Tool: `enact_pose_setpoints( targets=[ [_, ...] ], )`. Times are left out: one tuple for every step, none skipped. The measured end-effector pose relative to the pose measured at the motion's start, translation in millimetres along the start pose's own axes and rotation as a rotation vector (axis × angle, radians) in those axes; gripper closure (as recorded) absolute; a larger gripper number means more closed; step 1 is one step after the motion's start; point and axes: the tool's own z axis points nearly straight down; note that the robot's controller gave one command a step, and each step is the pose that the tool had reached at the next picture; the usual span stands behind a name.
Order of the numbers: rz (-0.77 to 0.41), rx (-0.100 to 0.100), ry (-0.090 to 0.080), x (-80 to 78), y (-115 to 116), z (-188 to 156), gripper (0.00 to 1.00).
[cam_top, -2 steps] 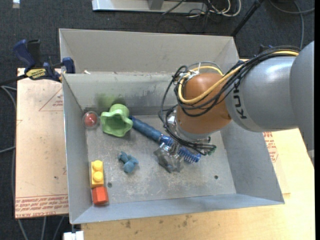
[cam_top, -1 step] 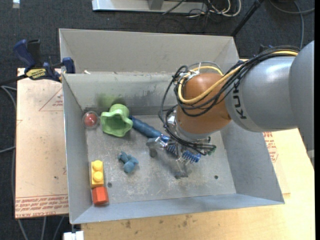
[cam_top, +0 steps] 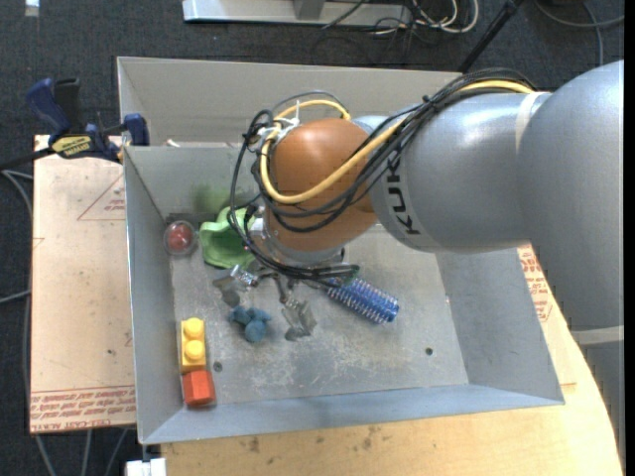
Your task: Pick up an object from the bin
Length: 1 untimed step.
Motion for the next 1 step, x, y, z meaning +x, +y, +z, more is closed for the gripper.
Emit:
enact_pose_setpoints(
  targets=[
    [-0.092, -0.001, 0.005, -3.8, -13.1, 34.6, 0.00]
  ],
)
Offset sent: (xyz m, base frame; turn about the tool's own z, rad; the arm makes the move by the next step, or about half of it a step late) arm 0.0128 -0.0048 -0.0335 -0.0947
